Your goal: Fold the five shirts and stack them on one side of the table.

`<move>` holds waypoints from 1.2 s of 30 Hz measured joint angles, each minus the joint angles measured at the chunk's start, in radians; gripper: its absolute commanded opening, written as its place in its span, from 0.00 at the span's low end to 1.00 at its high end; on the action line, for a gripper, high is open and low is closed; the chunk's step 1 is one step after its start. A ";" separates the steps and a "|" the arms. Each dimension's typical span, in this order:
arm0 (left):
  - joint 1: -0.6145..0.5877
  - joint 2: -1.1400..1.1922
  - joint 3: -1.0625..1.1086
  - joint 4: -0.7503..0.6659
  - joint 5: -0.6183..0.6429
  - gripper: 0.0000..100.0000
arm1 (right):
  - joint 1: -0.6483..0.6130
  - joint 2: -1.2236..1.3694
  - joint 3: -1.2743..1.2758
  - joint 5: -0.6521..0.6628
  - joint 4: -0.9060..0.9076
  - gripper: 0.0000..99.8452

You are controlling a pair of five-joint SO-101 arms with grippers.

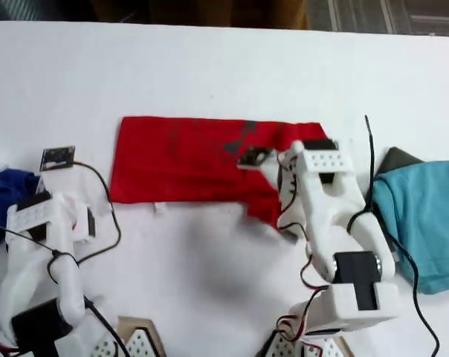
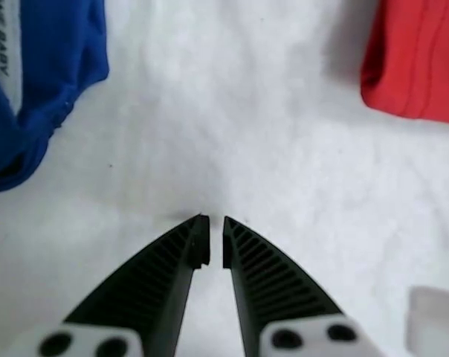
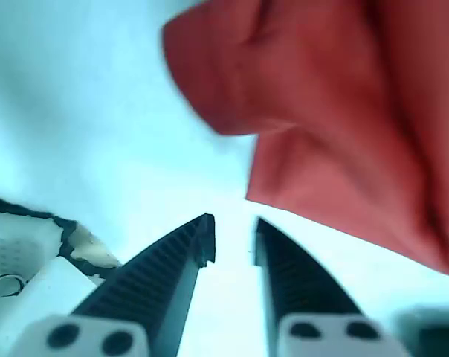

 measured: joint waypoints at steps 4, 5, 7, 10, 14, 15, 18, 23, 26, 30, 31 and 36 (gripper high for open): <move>0.000 0.000 0.000 0.000 0.000 0.06 | -0.002 -0.006 0.015 0.000 -0.040 0.17; 0.000 0.000 0.000 0.000 0.000 0.06 | 0.000 -0.006 0.017 0.000 -0.057 0.17; 0.000 0.000 0.000 0.000 0.000 0.06 | -0.002 -0.006 0.021 0.000 -0.084 0.17; 0.000 0.000 0.000 0.000 -0.002 0.06 | -0.029 0.008 0.021 0.000 -0.115 0.17; 0.000 0.000 0.000 0.000 -0.002 0.06 | -0.040 0.077 0.021 0.000 -0.132 0.17; -0.002 0.000 0.000 0.000 -0.002 0.06 | -0.044 0.089 0.020 0.000 -0.132 0.17; 0.000 0.000 0.000 0.000 -0.002 0.06 | -0.064 0.118 0.009 -0.031 -0.132 0.17; -0.002 0.000 0.000 0.000 -0.002 0.06 | -0.084 0.181 -0.052 -0.107 -0.127 0.14; 0.000 0.000 0.000 0.000 -0.002 0.06 | -0.084 0.232 -0.098 -0.172 -0.126 0.03; 0.000 0.000 0.000 0.000 -0.002 0.06 | -0.081 0.310 -0.175 -0.196 -0.127 0.02; 0.000 0.000 0.000 0.000 -0.002 0.06 | -0.081 0.324 -0.184 -0.196 -0.127 0.01; -0.002 0.000 0.000 0.000 -0.002 0.06 | -0.081 0.354 -0.247 -0.203 -0.087 0.02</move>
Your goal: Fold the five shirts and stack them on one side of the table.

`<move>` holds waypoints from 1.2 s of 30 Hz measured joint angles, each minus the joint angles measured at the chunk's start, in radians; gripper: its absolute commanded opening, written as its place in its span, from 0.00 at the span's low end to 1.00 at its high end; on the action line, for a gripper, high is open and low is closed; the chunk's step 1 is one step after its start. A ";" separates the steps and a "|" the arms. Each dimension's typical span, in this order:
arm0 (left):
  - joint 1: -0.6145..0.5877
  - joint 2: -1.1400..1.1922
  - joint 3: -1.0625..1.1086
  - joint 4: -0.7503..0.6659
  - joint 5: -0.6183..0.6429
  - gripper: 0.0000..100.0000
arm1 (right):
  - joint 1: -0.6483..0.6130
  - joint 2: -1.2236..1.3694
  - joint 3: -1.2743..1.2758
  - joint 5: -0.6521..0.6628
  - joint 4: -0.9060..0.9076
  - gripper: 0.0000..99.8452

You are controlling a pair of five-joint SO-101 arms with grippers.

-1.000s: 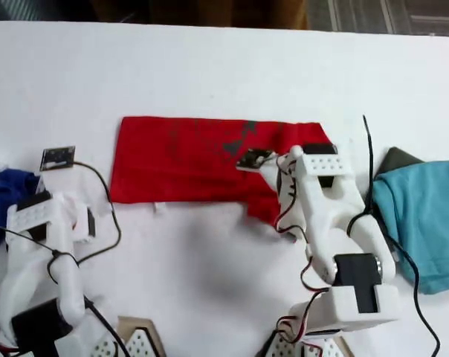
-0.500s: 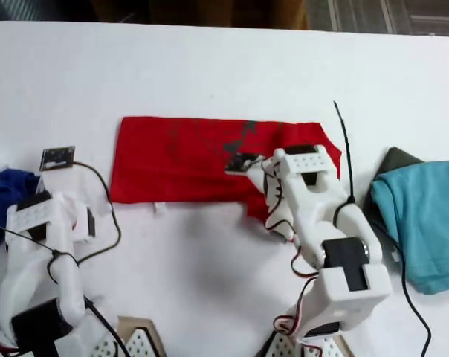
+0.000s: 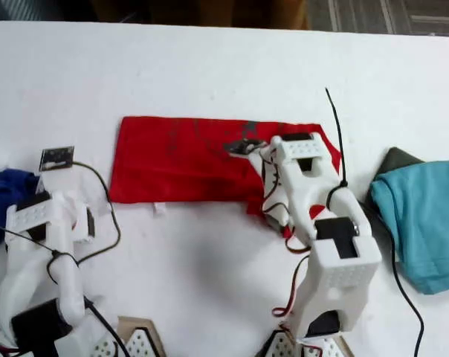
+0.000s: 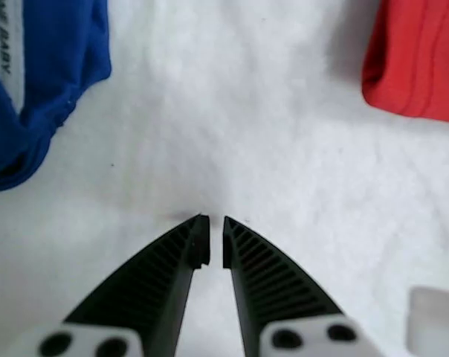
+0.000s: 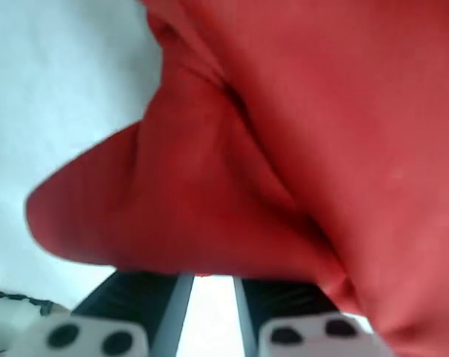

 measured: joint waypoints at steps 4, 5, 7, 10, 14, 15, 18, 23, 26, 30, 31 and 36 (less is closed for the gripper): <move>0.000 0.000 0.000 0.000 0.000 0.06 | -0.008 0.012 -0.095 -0.035 0.064 0.02; 0.000 0.000 0.000 0.000 0.000 0.06 | -0.008 0.012 -0.121 -0.038 0.089 0.02; 0.000 0.000 0.000 0.000 0.000 0.06 | -0.008 0.012 -0.169 -0.046 0.121 0.02; 0.002 0.000 0.000 0.000 0.000 0.06 | -0.009 0.012 -0.232 -0.048 0.153 0.02; 0.000 0.000 0.000 0.000 0.000 0.06 | -0.008 0.012 -0.310 -0.048 0.204 0.02; 0.002 0.000 0.000 0.000 0.000 0.06 | -0.003 0.012 -0.331 -0.048 0.219 0.02; 0.002 0.000 0.000 0.000 0.000 0.06 | 0.038 0.018 -0.416 -0.048 0.244 0.02; 0.002 0.000 0.000 0.000 0.000 0.06 | 0.097 0.021 -0.525 -0.046 0.252 0.02; 0.002 0.000 0.000 0.000 0.000 0.06 | 0.094 0.023 -0.546 -0.046 0.213 0.02; 0.002 0.000 0.000 0.000 0.000 0.06 | 0.101 0.049 -0.551 -0.046 0.117 0.02; 0.002 0.000 0.000 0.000 0.000 0.06 | 0.101 0.068 -0.554 -0.046 0.094 0.02; 0.002 0.000 0.000 0.000 0.000 0.06 | 0.101 0.153 -0.562 0.043 0.008 0.02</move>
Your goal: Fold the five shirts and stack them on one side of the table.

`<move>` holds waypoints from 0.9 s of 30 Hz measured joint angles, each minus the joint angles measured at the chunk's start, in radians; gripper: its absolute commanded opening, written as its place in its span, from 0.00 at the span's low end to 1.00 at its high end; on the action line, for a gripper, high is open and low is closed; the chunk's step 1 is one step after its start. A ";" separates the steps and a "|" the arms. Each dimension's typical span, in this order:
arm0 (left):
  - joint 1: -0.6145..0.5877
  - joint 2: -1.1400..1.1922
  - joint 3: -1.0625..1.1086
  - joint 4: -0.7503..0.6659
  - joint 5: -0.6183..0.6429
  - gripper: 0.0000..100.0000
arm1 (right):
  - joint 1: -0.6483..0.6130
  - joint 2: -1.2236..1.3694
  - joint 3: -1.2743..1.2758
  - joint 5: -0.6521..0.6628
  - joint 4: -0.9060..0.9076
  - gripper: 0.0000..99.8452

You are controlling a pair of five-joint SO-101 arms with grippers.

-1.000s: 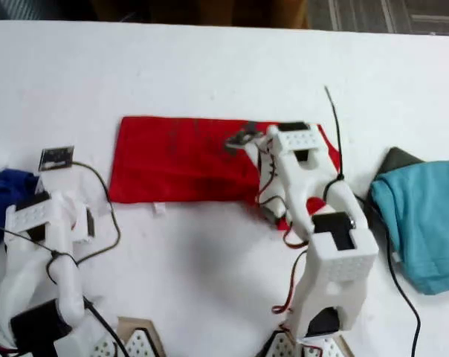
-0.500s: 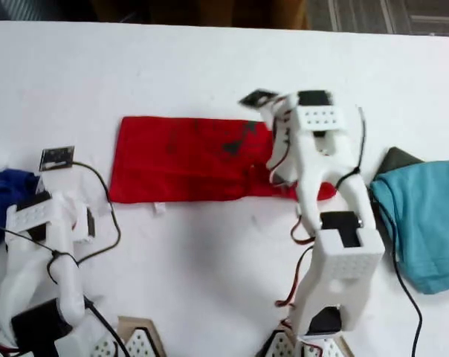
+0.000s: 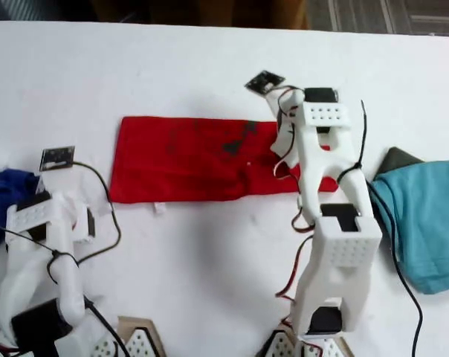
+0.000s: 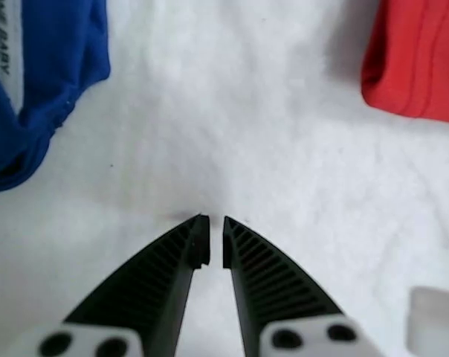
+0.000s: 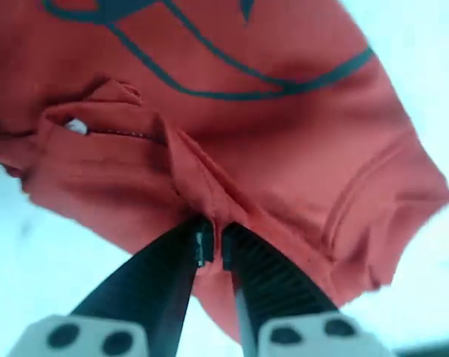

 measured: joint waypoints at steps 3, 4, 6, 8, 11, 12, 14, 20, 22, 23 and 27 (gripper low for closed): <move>0.000 0.000 0.000 0.000 0.000 0.06 | 0.017 0.038 -0.071 0.018 -0.012 0.02; 0.000 0.000 0.000 0.000 0.000 0.06 | 0.029 0.048 -0.106 0.018 -0.012 0.02; -0.002 0.000 0.000 0.000 0.000 0.06 | 0.060 0.072 -0.187 0.021 -0.012 0.02; -0.002 0.000 0.000 0.000 0.000 0.06 | 0.083 0.094 -0.265 0.023 -0.006 0.03; 0.000 0.000 0.000 0.000 0.000 0.06 | 0.087 0.120 -0.362 0.025 0.040 0.12; 0.000 0.000 0.000 0.000 0.000 0.06 | 0.083 0.127 -0.385 0.028 0.061 0.17; -0.002 0.000 0.000 0.000 0.000 0.06 | 0.077 0.143 -0.419 0.028 0.112 0.26; 0.000 0.000 0.000 0.000 0.000 0.06 | 0.075 0.212 -0.439 0.089 0.173 0.34; 0.000 0.000 0.000 0.000 0.000 0.06 | 0.081 0.215 -0.439 0.098 0.176 0.34; 0.000 0.000 0.000 0.000 0.000 0.06 | 0.087 0.215 -0.440 0.103 0.183 0.34; 0.000 0.000 0.000 0.000 0.000 0.06 | 0.104 0.206 -0.488 0.106 0.222 0.29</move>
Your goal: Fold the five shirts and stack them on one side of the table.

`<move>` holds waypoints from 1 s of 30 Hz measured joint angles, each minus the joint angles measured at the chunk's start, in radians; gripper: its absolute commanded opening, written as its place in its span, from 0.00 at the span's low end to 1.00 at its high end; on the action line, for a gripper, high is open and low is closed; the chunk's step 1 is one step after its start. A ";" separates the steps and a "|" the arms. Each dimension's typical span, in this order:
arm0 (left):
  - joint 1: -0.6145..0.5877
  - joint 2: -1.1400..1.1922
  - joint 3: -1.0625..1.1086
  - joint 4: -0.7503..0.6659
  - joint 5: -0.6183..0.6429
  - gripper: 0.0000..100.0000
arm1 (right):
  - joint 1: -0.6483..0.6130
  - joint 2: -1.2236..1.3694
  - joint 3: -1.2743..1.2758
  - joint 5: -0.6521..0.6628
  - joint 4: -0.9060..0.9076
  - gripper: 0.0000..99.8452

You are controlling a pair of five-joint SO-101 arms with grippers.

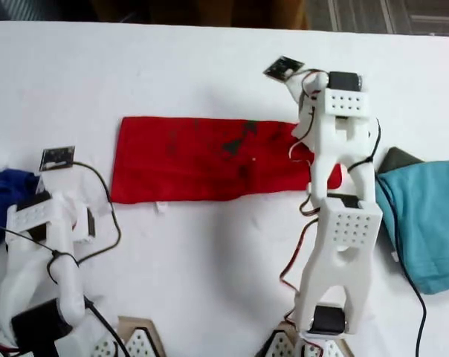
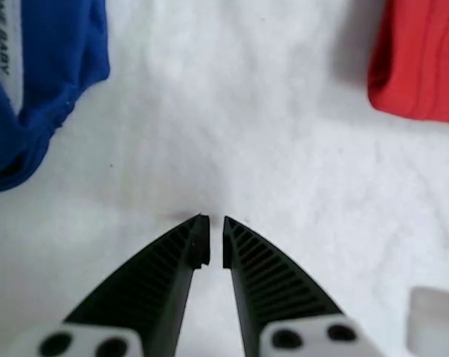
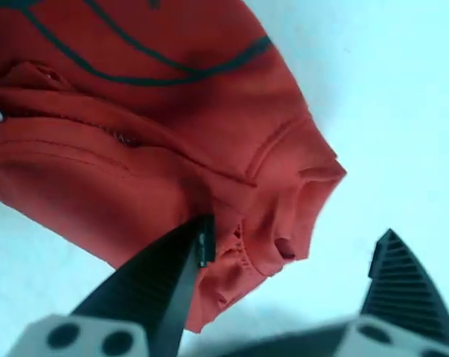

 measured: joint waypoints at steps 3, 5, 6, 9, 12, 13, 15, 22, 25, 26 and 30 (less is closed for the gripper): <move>0.000 0.000 0.000 0.000 0.000 0.06 | -0.003 -0.040 -0.072 0.000 0.038 0.23; 0.000 0.000 0.000 0.000 0.000 0.06 | -0.003 -0.071 -0.115 0.000 0.072 0.19; 0.000 0.000 0.000 0.000 0.000 0.06 | -0.003 -0.083 -0.138 0.000 0.084 0.17; 0.000 0.000 0.000 0.000 0.000 0.06 | -0.005 -0.101 -0.175 0.000 0.123 0.06; 0.000 0.000 0.000 0.000 0.000 0.06 | -0.028 -0.101 -0.181 0.000 0.137 0.03; 0.000 0.000 0.000 0.000 0.000 0.06 | -0.038 -0.101 -0.181 0.000 0.137 0.03; 0.000 0.000 0.000 0.000 0.000 0.06 | -0.058 -0.101 -0.181 -0.026 0.137 0.01; 0.000 0.000 0.000 0.000 0.000 0.06 | -0.206 -0.028 -0.104 -0.187 0.137 0.02; 0.000 0.000 0.000 0.000 0.000 0.06 | -0.269 0.032 -0.104 -0.245 0.137 0.02; 0.000 0.000 0.000 0.000 0.000 0.06 | -0.285 0.054 -0.104 -0.258 0.137 0.02; 0.000 0.000 0.000 0.000 0.000 0.06 | -0.339 0.138 -0.104 -0.275 0.137 0.02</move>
